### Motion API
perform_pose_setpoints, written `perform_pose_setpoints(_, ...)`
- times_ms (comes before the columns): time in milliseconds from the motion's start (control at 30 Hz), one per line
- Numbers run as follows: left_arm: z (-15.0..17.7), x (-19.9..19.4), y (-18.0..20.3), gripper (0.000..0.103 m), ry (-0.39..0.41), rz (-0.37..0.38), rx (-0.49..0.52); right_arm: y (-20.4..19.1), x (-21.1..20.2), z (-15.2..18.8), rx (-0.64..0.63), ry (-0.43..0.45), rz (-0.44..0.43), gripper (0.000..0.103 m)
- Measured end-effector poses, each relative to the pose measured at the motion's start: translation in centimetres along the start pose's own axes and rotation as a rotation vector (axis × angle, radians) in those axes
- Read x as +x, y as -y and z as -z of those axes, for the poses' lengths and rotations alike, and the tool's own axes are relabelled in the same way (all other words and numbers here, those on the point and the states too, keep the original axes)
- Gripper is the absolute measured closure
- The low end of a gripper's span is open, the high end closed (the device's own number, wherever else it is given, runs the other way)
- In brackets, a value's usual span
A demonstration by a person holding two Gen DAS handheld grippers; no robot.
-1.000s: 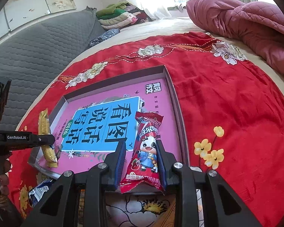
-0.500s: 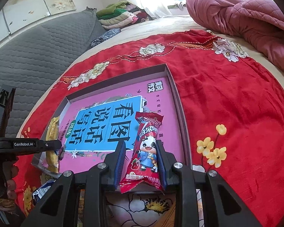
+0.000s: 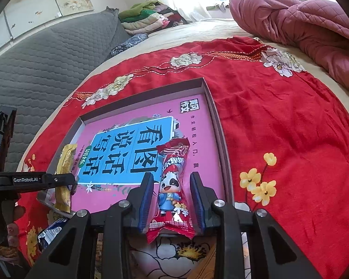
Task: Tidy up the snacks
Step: 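Drop the yellow bar into the tray with the left gripper while the right carries the red stick, then lower the red panda snack stick into the tray and open the right gripper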
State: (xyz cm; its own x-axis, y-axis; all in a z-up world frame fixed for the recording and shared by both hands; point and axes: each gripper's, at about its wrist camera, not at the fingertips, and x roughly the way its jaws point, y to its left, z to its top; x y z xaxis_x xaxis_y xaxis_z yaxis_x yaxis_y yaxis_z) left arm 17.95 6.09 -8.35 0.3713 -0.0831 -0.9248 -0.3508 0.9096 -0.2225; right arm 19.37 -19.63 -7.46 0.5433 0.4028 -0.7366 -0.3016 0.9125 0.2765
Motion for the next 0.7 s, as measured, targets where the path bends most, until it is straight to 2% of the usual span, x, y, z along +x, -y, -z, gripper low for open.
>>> perform_pose_setpoints(33, 0.0, -0.1, 0.0, 0.064, 0.001, -0.003, 0.000, 0.0, -0.1, 0.0, 0.001, 0.001, 0.000, 0.070)
perform_pose_setpoints(200, 0.2, -0.3, 0.1, 0.062, 0.001, -0.004, 0.006, 0.1, -0.3, 0.0, 0.003, 0.005, -0.001, 0.066)
perform_pose_setpoints(300, 0.2, -0.6, 0.1, 0.054, 0.005, -0.011, 0.005, 0.1, -0.3, 0.0, 0.003, 0.005, 0.000, 0.066)
perform_pose_setpoints(533, 0.3, -1.6, -0.2, 0.052, 0.022, -0.024, -0.001, 0.1, -0.7, -0.1, -0.002, 0.010, -0.005, 0.063)
perform_pose_setpoints(700, 0.6, -2.3, 0.1, 0.049, 0.032, -0.040, 0.005, 0.0, -1.0, -0.3, -0.003, 0.021, -0.008, 0.057)
